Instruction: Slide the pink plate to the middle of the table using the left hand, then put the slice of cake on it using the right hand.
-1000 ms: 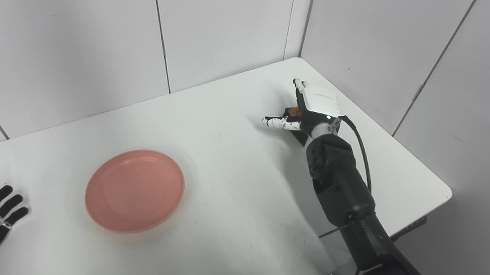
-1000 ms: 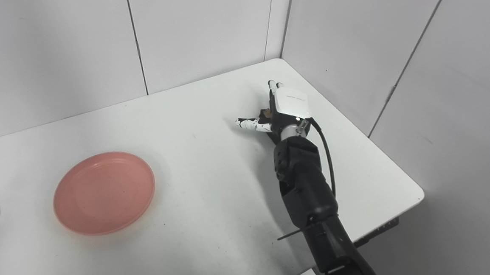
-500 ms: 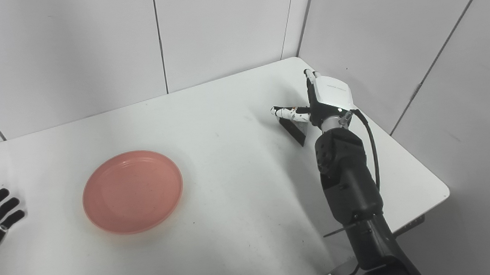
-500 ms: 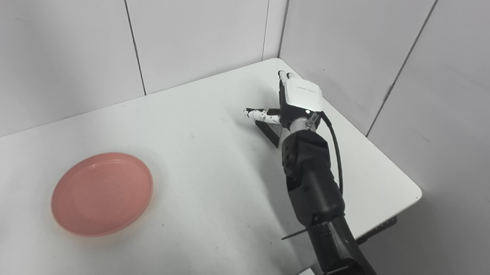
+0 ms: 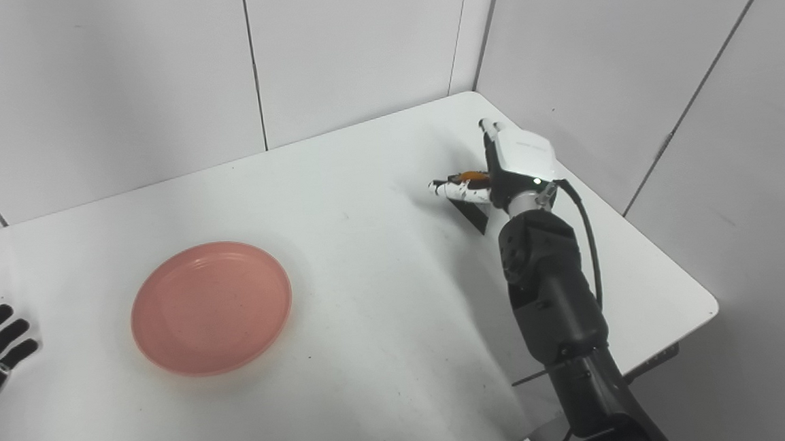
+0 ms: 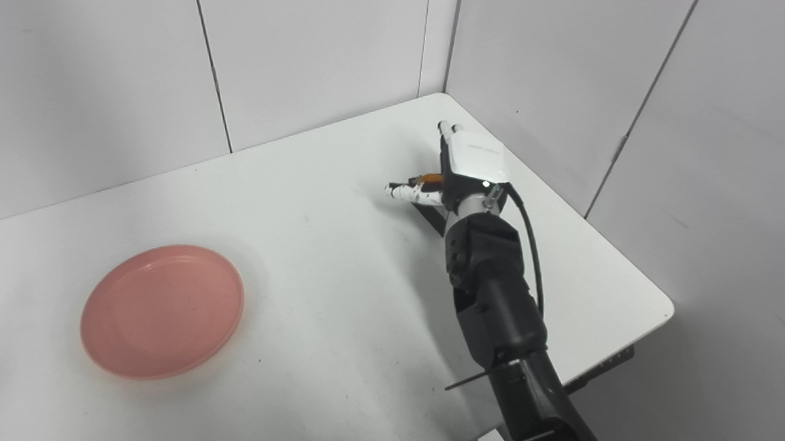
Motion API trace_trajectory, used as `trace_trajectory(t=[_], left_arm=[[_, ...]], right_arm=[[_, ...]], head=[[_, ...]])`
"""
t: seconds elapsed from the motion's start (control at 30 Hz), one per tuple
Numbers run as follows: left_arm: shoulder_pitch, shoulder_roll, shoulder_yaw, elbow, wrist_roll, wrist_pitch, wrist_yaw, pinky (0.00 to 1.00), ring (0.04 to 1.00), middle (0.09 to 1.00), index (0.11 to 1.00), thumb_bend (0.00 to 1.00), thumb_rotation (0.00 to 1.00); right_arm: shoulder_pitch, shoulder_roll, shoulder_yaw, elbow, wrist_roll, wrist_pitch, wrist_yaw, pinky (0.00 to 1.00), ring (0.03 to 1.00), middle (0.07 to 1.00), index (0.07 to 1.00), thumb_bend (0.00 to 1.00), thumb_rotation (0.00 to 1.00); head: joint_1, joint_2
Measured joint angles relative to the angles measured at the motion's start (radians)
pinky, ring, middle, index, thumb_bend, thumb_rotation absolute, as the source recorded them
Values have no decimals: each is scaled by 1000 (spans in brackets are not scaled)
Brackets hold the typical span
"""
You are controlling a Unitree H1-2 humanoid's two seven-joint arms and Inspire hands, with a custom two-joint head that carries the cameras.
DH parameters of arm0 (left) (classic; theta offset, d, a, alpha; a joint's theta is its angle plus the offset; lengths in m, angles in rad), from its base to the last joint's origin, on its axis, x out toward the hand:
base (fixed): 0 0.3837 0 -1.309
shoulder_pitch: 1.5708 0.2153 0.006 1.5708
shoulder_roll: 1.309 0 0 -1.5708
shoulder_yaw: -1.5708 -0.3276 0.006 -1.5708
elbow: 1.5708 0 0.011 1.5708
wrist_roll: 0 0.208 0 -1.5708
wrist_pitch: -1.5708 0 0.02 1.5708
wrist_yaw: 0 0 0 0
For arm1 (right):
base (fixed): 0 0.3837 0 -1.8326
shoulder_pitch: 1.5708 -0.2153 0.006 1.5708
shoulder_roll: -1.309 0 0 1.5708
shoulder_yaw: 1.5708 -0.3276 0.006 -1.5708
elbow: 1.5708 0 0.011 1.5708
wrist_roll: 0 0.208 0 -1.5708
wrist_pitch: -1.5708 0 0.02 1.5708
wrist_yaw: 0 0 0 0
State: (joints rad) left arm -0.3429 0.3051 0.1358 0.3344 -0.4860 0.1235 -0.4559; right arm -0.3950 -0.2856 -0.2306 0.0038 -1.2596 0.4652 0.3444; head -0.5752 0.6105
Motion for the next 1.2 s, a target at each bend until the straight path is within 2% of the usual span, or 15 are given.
trace_trajectory(t=[0.13,0.37,0.67,0.73,0.83,0.93,1.0,1.03,1.07,1.13,1.17,1.2], left_arm=[[2,0,0,-4,0,1,2,781,823,845,827,460,830],[4,1,1,-5,-9,3,1,783,825,847,831,459,827],[6,8,-1,-5,-21,3,-1,784,826,848,835,458,843],[7,10,-1,-6,-21,4,-1,781,823,845,832,461,832],[8,12,-1,-9,-21,7,0,783,823,844,830,457,839],[9,14,-1,-10,-22,12,0,788,828,848,835,454,849],[10,15,-1,-14,-22,17,1,789,828,848,835,452,847],[11,15,-1,-16,-22,19,1,789,827,846,833,449,846],[12,16,-1,-19,-22,21,1,785,824,844,830,449,846],[18,16,0,-31,-22,29,4,783,822,843,829,448,846],[20,17,0,-35,-22,32,5,782,821,841,827,447,848],[22,17,0,-38,-22,33,6,782,819,840,826,446,846]], right_arm=[[-18,1,9,72,24,0,-2,532,789,945,938,914,702],[-51,0,15,126,39,0,-9,548,794,956,951,913,705],[-60,-6,7,157,-3,0,-7,550,798,962,939,914,701],[-60,-6,5,157,-3,0,-4,558,803,955,925,897,669],[-60,-6,2,157,-3,0,6,556,782,917,904,879,595],[-65,-6,-4,154,-6,0,38,501,706,863,880,855,471],[-78,-10,-14,154,-1,0,63,419,556,682,843,827,344],[-83,-17,-13,155,7,0,69,412,528,631,808,803,276],[-87,-24,-10,156,17,0,74,377,457,549,711,756,175],[-95,-39,-4,160,50,0,88,356,418,507,657,731,122],[-96,-46,0,161,69,0,91,334,391,462,584,607,50],[-98,-49,4,162,89,0,91,327,383,450,558,566,25]], head=[[0,0],[0,6],[0,12],[-2,12],[-2,12],[2,14],[3,14],[5,15],[5,15],[6,15],[6,15],[8,15]])
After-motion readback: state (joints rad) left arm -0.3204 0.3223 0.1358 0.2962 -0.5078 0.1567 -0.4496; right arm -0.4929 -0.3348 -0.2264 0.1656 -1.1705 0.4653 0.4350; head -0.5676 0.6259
